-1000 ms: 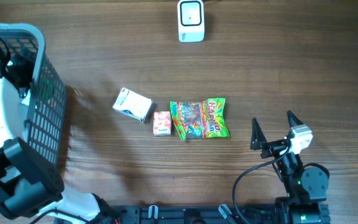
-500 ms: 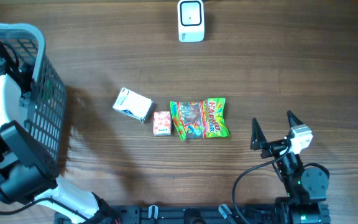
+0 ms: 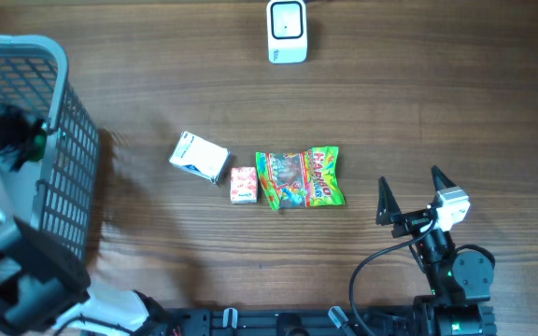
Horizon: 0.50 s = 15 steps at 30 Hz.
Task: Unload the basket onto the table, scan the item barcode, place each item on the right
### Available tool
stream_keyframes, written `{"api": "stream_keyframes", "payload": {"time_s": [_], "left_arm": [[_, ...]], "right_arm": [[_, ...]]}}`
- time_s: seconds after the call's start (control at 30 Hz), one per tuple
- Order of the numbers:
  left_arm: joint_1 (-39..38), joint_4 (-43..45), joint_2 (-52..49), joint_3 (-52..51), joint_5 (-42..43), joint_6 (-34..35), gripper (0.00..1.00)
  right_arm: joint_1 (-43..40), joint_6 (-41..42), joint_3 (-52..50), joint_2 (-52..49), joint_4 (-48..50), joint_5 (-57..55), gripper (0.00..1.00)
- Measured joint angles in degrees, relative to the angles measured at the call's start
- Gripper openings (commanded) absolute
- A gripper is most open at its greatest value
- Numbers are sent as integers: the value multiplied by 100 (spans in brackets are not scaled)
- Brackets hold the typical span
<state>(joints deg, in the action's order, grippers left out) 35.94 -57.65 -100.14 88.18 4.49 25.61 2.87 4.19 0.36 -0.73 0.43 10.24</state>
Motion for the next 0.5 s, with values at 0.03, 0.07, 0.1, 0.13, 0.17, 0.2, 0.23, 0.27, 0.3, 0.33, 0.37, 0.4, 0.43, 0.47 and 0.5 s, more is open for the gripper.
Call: {"api": "stream_keyframes", "payload": {"time_s": [0.03, 0.07, 0.1, 0.13, 0.17, 0.2, 0.23, 0.27, 0.3, 0.33, 0.37, 0.4, 0.43, 0.47, 0.5], "left_arm": [[153, -188, 129, 37, -15, -2, 56], [273, -343, 188, 52, -9, -4, 57], [422, -643, 197, 72, -26, -2, 57], [533, -833, 188, 70, -50, -2, 57], [614, -914, 186, 70, -111, 2, 57], [704, -1001, 186, 70, -232, 44, 57], [791, -1119, 186, 70, -393, 155, 57], [855, -1193, 186, 70, -514, 278, 57], [885, -1272, 186, 70, -588, 426, 59], [911, -1335, 186, 70, -658, 625, 60], [914, -1331, 186, 70, -726, 822, 61], [914, -1309, 186, 70, -809, 988, 61], [911, -1215, 186, 70, -960, 1191, 61], [914, -1143, 186, 70, -1147, 1377, 61], [914, -1126, 186, 70, -1342, 1565, 61]], "right_arm": [[0, 0, 0, 0, 0, 0, 100], [0, 0, 0, 0, 0, 0, 100], [0, 0, 0, 0, 0, 2, 100], [0, 0, 0, 0, 0, 0, 100], [0, 0, 0, 0, 0, 0, 100], [0, 0, 0, 0, 0, 0, 100], [0, 0, 0, 0, 0, 0, 100], [0, 0, 0, 0, 0, 0, 100], [0, 0, 0, 0, 0, 2, 100], [0, 2, 0, 0, 0, 0, 100], [0, 0, 0, 0, 0, 2, 100], [0, 0, 0, 0, 0, 0, 100], [0, 2, 0, 0, 0, 2, 100], [0, 0, 0, 0, 0, 0, 100], [0, 0, 0, 0, 0, 2, 100]]}}
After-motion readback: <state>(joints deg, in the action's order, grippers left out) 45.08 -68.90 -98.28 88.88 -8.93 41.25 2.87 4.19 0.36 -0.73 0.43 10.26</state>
